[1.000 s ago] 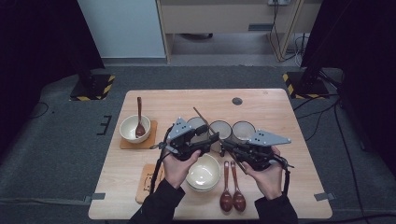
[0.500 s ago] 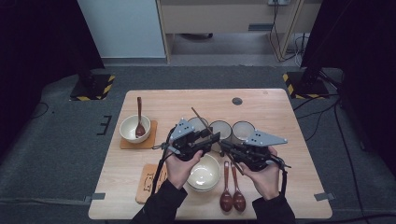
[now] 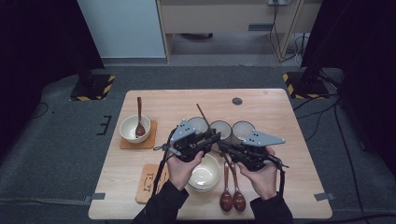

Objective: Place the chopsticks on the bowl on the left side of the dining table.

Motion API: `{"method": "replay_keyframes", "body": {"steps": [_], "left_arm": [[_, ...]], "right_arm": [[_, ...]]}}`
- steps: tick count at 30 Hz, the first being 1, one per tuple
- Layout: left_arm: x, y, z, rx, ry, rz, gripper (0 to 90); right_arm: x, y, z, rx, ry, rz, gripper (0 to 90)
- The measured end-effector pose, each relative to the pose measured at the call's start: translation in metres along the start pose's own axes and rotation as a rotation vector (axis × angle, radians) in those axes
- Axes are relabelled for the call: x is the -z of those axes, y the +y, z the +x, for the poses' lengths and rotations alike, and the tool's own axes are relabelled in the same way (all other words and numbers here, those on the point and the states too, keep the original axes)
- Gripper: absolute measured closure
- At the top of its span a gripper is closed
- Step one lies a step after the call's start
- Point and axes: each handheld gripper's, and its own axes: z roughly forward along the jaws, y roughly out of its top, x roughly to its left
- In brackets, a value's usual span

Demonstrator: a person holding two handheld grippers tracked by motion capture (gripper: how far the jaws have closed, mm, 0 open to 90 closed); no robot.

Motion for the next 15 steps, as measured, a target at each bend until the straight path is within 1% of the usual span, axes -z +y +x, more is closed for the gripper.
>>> {"method": "replay_keyframes", "body": {"steps": [3,6,8,15], "left_arm": [[0.0008,0.0007,-0.0011,0.004,-0.019,-0.010,77.0],[0.0024,0.0017,-0.0049,-0.004,-0.049,-0.022,81.9],[0.0034,0.0026,-0.0076,-0.018,-0.048,-0.024,83.6],[0.0057,0.0051,-0.0088,-0.035,-0.047,-0.028,83.9]], "right_arm": [[-0.0007,-0.0005,0.0005,0.001,0.001,-0.004,85.1],[-0.0017,-0.0006,0.0019,0.001,0.006,-0.015,85.0],[-0.0026,-0.0002,0.0031,0.006,0.009,-0.019,85.0],[-0.0018,0.0010,0.0045,0.005,0.016,-0.037,84.9]]}}
